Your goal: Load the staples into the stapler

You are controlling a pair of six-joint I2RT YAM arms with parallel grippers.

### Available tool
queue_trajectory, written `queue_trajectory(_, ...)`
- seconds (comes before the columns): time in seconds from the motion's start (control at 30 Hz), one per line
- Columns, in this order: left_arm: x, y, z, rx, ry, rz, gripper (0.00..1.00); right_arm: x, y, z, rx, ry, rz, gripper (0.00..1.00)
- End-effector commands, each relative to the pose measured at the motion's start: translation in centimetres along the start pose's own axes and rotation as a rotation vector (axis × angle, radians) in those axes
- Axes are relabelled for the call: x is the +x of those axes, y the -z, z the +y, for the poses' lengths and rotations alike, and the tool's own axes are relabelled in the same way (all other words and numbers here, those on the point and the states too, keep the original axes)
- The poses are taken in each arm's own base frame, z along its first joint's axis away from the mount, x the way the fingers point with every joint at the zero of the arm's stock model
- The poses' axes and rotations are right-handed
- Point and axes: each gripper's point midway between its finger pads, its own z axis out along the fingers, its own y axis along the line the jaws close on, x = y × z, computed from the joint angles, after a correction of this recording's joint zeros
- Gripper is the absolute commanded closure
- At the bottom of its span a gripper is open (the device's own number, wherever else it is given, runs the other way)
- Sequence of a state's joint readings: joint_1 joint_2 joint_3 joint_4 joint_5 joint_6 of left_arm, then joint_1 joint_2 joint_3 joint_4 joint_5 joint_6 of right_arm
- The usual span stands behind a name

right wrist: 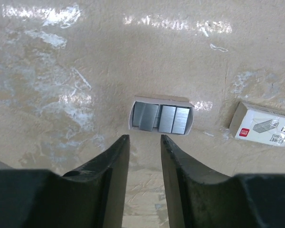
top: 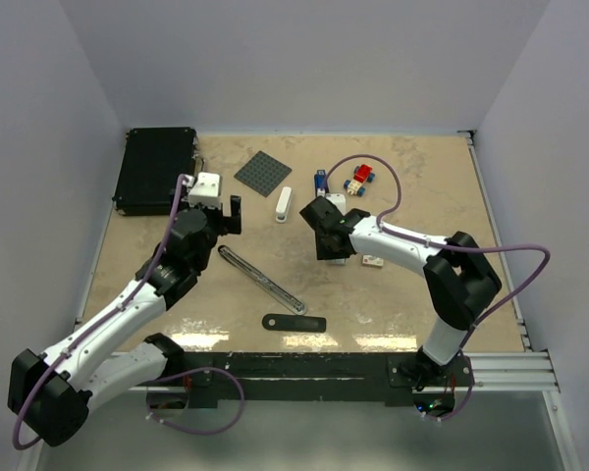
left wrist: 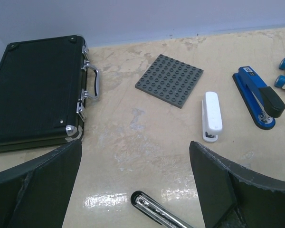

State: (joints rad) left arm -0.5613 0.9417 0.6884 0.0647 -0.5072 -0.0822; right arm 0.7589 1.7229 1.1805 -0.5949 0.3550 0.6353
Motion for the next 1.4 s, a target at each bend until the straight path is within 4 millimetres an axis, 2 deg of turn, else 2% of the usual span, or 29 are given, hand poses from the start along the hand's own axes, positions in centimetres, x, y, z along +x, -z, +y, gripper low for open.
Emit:
queue_trajectory(0.0, -1.3, 0.3, -0.4, -0.003, 0.001, -0.060, 0.00, -2.7, 0.3, -0.2, 0.040, -0.087, -0.085, 0.65)
queue_trajectory(0.1, -1.4, 0.6, -1.0, 0.016, -0.003, -0.063, 0.00, -2.6, -0.2, 0.0, 0.031, -0.097, -0.077, 0.71)
queue_trajectory(0.57, -1.7, 0.9, -0.8, 0.014, -0.004, -0.077, 0.00, -1.4, -2.7, -0.4, 0.069, -0.146, -0.041, 0.72)
queue_trajectory(0.9, -1.8, 0.9, -0.9, 0.020, -0.003, -0.078, 0.00, -0.8, -3.5, -1.1, 0.103, -0.155, -0.032, 0.73)
queue_trajectory(1.17, -1.6, 0.9, -1.2, 0.034, -0.007, -0.074, 0.00, -0.2, -4.1, -0.6, 0.090, -0.148, -0.011, 0.74)
queue_trajectory(1.37, -1.5, 0.8, -1.4, 0.043, -0.008, -0.074, 0.00, -0.3, -4.0, -0.5, 0.078, -0.140, -0.005, 0.81)
